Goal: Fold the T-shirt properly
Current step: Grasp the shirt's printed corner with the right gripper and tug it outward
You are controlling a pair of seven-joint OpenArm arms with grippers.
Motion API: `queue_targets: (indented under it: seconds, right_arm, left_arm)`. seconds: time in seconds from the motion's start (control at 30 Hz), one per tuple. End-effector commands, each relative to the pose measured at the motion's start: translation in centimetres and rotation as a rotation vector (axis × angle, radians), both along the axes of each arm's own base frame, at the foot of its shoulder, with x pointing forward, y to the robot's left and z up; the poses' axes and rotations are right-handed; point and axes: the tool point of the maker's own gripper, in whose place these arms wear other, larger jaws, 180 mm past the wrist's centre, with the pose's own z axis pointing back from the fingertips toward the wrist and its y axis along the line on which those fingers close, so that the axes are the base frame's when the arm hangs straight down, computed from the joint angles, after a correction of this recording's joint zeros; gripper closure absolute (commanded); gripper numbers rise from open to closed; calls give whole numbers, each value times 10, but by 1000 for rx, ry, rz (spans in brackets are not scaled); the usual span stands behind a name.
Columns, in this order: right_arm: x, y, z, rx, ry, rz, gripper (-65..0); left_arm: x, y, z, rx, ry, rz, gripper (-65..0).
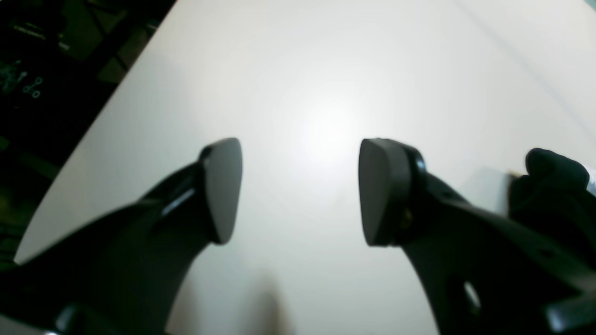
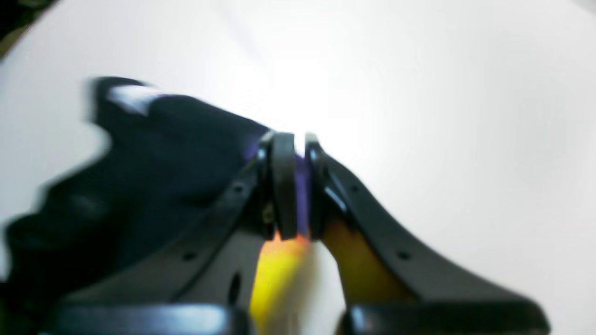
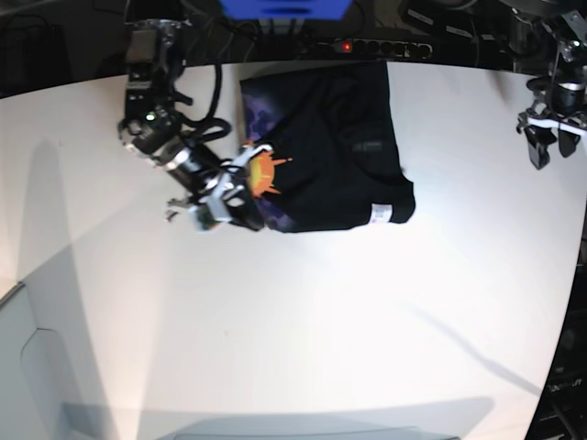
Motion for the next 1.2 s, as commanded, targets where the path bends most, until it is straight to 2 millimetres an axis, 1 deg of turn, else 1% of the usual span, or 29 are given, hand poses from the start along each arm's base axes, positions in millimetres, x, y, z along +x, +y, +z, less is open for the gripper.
queue_targets:
  seconds: [0.0, 0.07, 0.13, 0.23, 0.3, 0.37, 0.47, 0.53, 0.6, 0.67, 0.7, 0.77, 0.8, 0.87, 0.93, 0.97, 1.03, 1.1, 1.17]
  right_arm:
    - [5, 11, 11, 34, -34, 24, -27]
    - [5, 31, 2, 43, -6, 81, -27]
    - [9, 43, -9, 45, 24, 117, -27]
    - [17, 47, -31, 44, 82, 127, -27]
    - [22, 42, -42, 32, 108, 121, -27]
    - [27, 23, -53, 14, 133, 82, -26]
    - [31, 8, -57, 10, 141, 44, -26]
    - [37, -7, -58, -4, 140, 15, -26]
    - [39, -15, -63, -5, 153, -6, -26]
    - [41, -23, -59, -3, 142, -28, -25]
    - [43, -27, -54, -2, 127, -42, -25]
    - [43, -35, -38, -2, 79, -66, -23]
    - [41, -38, -27, 0, 48, -78, -23]
    - [34, -36, 7, 42, -35, -83, -27]
    - [23, -33, 27, 63, -79, -75, -27]
    - [18, -32, 31, 64, -87, -72, -27]
    - [6, -30, 32, 60, -84, -68, -27]
    - [-10, -17, 29, 67, -66, -30, -27]
    - [-31, 0, 24, 77, -34, 19, -27]
  left_arm:
    - [5, 1, 13, 23, -39, -11, -385]
    - [4, 1, 13, 24, -39, -10, -385]
    - [4, 1, 13, 24, -38, -10, -385]
    - [-2, 2, 9, 24, -17, -9, -385]
    - [-3, 2, 9, 24, -14, -9, -385]
    - [-4, 2, 9, 25, -12, -7, -385]
    - [-4, 3, 8, 23, -11, -6, -385]
    - [-4, 2, 8, 23, -11, -6, -385]
    - [-5, 0, 6, 13, -15, 0, -385]
    - [-4, -1, 6, 10, -17, 0, -385]
    - [-4, -1, 5, 8, -17, 1, -385]
    - [-4, -2, 5, 7, -18, -1, -385]
    - [-3, -2, 5, 6, -17, -3, -385]
    - [-3, -3, 4, 4, -17, -4, -385]
    - [-1, -6, 8, 8, -26, -13, -385]
    - [1, -11, 11, 13, -34, -27, -386]
    - [5, -26, 16, -7, -61, -49, -386]
    - [8, -35, 23, -10, -87, -62, -386]
    - [9, -37, 25, -7, -95, -67, -386]
